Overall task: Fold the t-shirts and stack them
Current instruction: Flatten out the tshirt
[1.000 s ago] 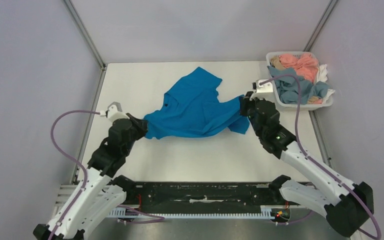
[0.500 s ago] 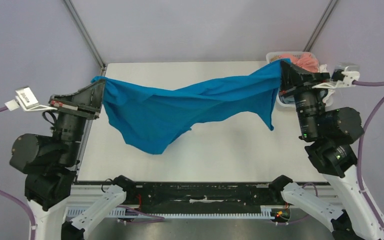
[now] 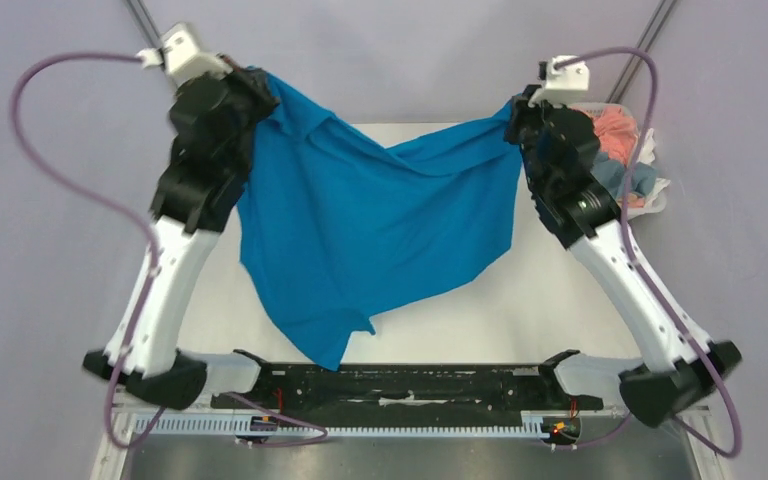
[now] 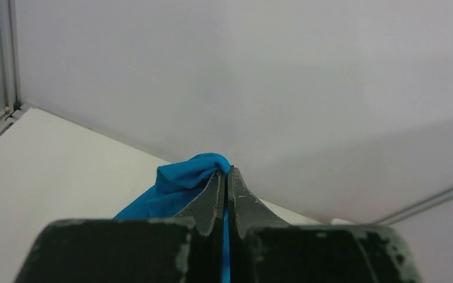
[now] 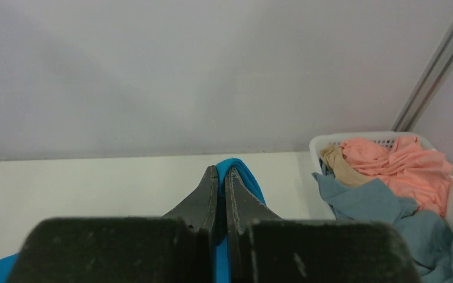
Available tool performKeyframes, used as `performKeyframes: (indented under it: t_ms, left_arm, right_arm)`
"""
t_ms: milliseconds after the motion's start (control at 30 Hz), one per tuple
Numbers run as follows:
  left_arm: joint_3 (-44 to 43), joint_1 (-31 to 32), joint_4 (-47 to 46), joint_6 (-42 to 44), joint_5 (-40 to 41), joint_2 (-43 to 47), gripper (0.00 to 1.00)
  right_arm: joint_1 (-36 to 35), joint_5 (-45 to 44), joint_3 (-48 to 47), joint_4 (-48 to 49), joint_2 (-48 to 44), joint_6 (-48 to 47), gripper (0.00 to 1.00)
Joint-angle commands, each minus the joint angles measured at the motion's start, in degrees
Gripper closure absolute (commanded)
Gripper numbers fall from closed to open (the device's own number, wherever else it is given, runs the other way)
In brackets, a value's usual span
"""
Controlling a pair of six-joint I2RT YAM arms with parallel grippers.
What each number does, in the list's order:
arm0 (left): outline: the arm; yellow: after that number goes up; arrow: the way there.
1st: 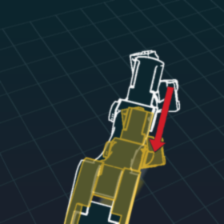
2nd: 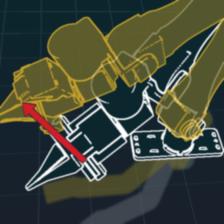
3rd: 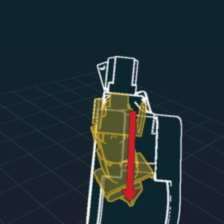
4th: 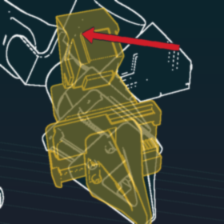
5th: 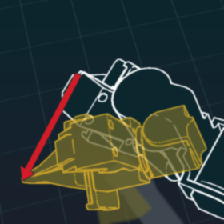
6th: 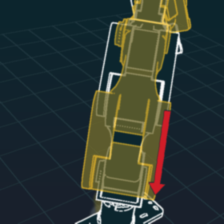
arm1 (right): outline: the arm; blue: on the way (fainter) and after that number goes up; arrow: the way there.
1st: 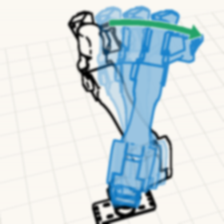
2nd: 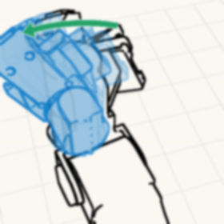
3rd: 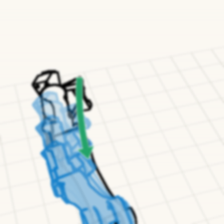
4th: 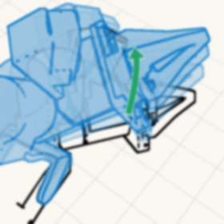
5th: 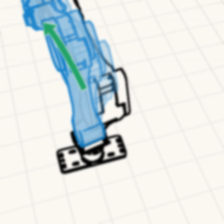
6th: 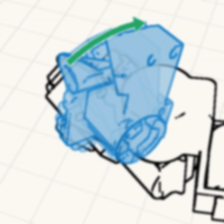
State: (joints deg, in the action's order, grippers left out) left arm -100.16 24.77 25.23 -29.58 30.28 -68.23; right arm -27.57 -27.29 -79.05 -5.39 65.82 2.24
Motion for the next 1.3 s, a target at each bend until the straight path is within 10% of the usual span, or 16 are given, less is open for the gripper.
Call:
performKeyframes:
  t_ms: [0, 233, 400, 867, 1100, 1267]
  left_arm:
    - [-10.6, -4.5, -2.1, 6.5, 1.9, -14.1, 0.98]
    - [-40.2, -11.2, 1.3, 8.0, -8.5, -30.5, 0.98]
    - [-39.7, -11.2, -1.1, 9.1, -13.5, -26.6, 0.98]
    - [52.0, -11.2, -8.7, -6.0, -11.6, 14.8, 0.98]
    - [69.2, -11.2, -3.3, -16.8, -13.2, 17.2, 0.98]
    - [67.3, -11.2, 5.6, -19.2, -10.6, 19.1, 0.41]
  right_arm:
    - [6.0, 5.8, -7.7, 4.1, 10.1, -0.1, 1.0]
    - [12.8, 15.4, -32.0, 2.8, 26.2, -0.3, 1.0]
    - [15.2, 18.6, -29.8, 3.2, 23.7, 2.0, 1.0]
    - [16.2, 34.4, 28.5, 9.0, 2.9, 8.8, 0.97]
    - [16.2, 35.3, 48.1, 5.6, 0.4, 13.1, 0.83]
    - [16.2, 32.8, 51.8, 0.2, -3.1, 13.6, 0.43]
